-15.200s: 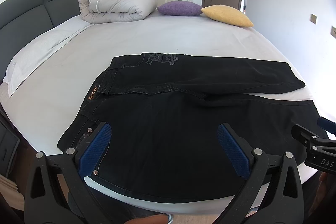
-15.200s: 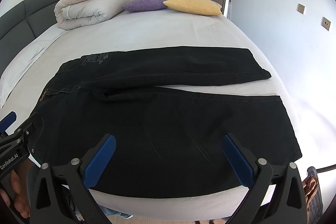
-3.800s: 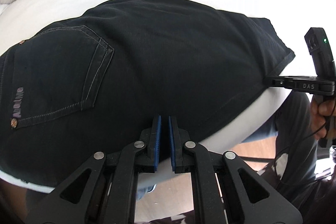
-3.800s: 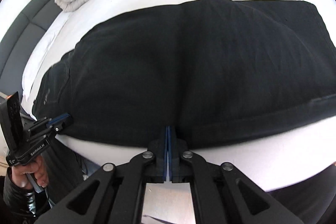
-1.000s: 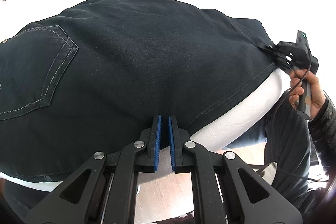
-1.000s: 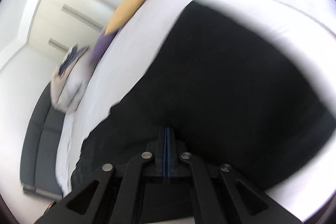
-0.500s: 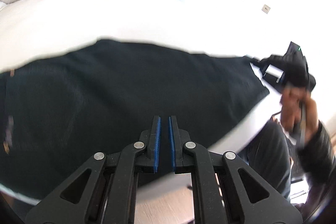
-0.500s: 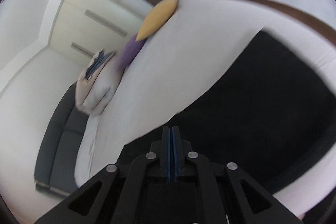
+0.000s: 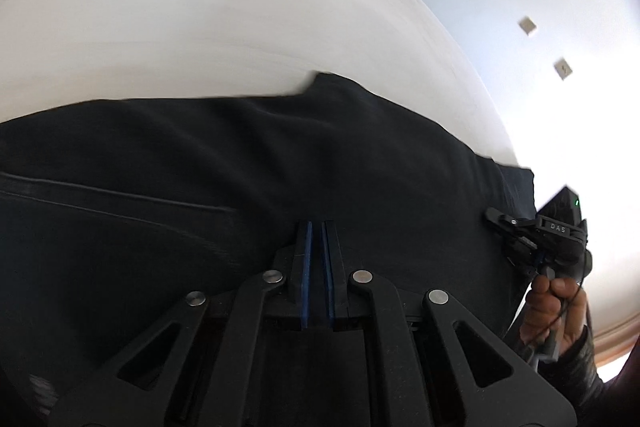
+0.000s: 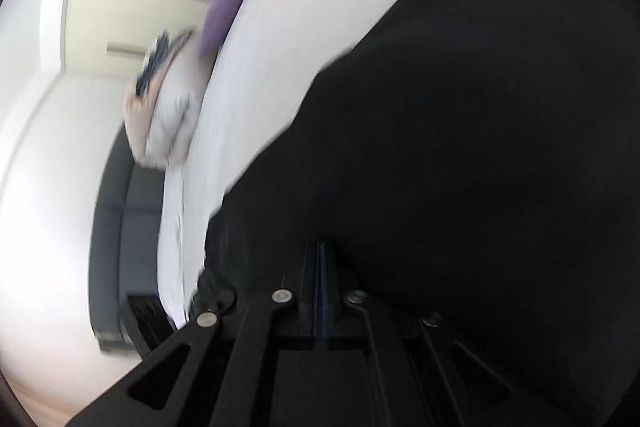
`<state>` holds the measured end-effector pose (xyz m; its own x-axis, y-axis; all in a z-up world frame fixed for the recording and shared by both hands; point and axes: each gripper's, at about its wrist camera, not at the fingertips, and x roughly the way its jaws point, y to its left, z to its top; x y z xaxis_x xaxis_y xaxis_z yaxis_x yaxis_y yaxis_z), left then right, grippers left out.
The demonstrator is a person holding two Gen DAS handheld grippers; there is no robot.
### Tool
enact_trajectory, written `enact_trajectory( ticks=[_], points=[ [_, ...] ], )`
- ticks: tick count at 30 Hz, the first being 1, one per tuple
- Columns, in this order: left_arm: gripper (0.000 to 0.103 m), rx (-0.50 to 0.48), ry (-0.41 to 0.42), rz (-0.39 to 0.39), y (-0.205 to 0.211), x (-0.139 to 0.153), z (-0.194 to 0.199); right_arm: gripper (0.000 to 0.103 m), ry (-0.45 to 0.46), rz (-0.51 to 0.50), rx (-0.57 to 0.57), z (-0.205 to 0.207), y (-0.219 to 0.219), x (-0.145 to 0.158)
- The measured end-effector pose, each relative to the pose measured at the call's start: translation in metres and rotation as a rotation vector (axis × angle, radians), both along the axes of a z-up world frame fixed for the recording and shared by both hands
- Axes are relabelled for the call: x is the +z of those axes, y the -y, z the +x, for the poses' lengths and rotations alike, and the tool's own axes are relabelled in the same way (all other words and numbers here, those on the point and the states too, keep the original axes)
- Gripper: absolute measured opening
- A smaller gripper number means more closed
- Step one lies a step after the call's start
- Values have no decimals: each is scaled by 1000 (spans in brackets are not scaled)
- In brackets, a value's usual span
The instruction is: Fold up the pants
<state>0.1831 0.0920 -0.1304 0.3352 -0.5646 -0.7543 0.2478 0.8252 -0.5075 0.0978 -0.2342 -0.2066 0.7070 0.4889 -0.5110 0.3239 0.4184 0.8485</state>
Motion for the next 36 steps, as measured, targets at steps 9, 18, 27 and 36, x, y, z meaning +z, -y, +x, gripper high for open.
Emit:
enact_trajectory(
  ticks=[9,18,27,36],
  points=[
    [4,91,36,-90,-91,-7,6,0,44,-92,-345,-68,132,15],
    [4,284,156,58,-164,28,-31,4,74,-165,-459,-95,155,61],
    [4,170,99,-216,-44,27,11,4,169,28,156,24,-96,66],
    [4,55,4,-153,47,-25,71,0,21,178,135,91,-85,-14]
  ],
)
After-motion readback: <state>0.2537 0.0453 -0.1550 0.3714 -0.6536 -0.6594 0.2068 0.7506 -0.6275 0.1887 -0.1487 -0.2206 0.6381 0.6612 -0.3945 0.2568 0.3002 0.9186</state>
